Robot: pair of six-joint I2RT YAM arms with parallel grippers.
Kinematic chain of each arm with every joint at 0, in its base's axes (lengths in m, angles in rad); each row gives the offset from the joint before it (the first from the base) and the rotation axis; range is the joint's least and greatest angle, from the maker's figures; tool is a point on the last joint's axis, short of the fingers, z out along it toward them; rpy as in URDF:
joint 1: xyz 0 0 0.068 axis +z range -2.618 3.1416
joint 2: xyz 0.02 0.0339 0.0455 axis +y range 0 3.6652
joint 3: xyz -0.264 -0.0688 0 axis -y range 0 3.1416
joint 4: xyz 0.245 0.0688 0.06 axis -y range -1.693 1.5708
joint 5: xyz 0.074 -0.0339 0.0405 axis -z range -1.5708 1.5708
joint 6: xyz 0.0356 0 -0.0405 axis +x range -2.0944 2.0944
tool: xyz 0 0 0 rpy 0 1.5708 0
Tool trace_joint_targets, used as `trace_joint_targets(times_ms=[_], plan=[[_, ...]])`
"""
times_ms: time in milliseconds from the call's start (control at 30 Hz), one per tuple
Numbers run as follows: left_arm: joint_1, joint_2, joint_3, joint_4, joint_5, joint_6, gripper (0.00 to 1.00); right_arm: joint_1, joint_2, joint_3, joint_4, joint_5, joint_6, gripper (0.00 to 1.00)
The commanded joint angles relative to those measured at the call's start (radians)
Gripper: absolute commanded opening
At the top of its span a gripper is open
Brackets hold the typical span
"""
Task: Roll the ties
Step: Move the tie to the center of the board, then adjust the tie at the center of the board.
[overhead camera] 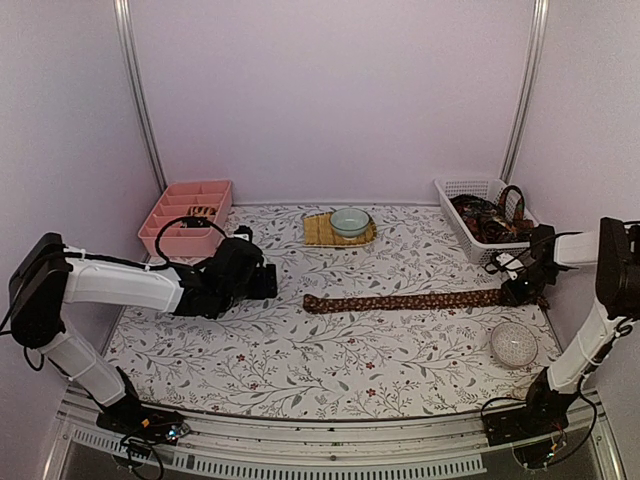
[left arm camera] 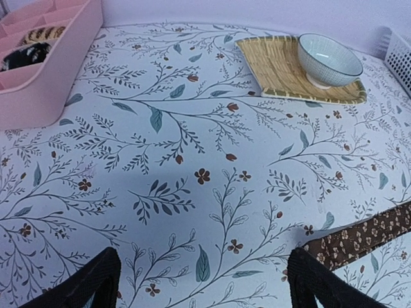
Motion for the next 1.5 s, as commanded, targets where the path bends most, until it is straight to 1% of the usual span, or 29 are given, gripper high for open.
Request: trace_joint_targets(times_ms=[0,100,167,267,300,333,467,500,600,733,833,1033,1167,1267,1367,1467], plan=[[0.01,-0.006,-0.02,0.032,0.023,0.002,0.9,-0.02,-0.011,-0.053,-0.15,0.155,-0.058,0.3],[0.01,-0.002,-0.032,0.052,0.034,0.015,0.9,-0.017,-0.068,0.019,-0.242,0.117,-0.066,0.33],[0.011,0.004,-0.051,0.087,0.042,0.038,0.92,0.005,-0.109,0.096,-0.344,0.064,-0.063,0.37],[0.011,0.026,-0.053,0.102,0.06,0.068,0.96,0.088,-0.167,0.189,-0.436,0.011,-0.06,0.49],[0.011,0.036,-0.048,0.096,0.066,0.067,0.97,0.133,-0.182,0.213,-0.451,0.004,-0.059,0.54],[0.011,0.045,-0.043,0.09,0.075,0.06,0.97,0.182,-0.194,0.231,-0.459,0.001,-0.047,0.57],[0.012,0.065,-0.044,0.107,0.125,0.012,0.97,0.393,-0.203,0.28,-0.431,-0.04,0.0,0.65],[0.011,0.067,-0.046,0.113,0.13,0.002,0.98,0.463,-0.2,0.283,-0.404,-0.052,0.005,0.66],[0.012,0.067,-0.054,0.117,0.124,-0.017,0.97,0.613,-0.177,0.281,-0.266,-0.065,-0.009,0.72],[0.014,0.047,-0.074,0.118,0.095,-0.023,0.98,0.751,-0.078,0.307,-0.122,-0.094,-0.088,0.76],[0.022,0.025,-0.09,0.12,0.086,-0.029,0.98,0.819,0.048,0.404,-0.104,-0.132,-0.1,0.76],[0.026,-0.014,-0.114,0.108,0.071,-0.044,0.98,0.935,0.283,0.561,-0.073,-0.129,-0.082,0.77],[0.027,-0.047,-0.136,0.103,0.062,-0.058,0.98,0.976,0.416,0.638,-0.056,-0.13,-0.074,0.77],[0.027,-0.06,-0.144,0.1,0.065,-0.066,0.98,0.996,0.5,0.704,-0.083,-0.128,-0.067,0.77],[0.027,-0.067,-0.151,0.1,0.066,-0.073,0.98,1.008,0.558,0.748,-0.108,-0.137,-0.058,0.77],[0.027,-0.072,-0.158,0.102,0.067,-0.074,0.97,1.016,0.586,0.751,-0.109,-0.135,-0.05,0.77]])
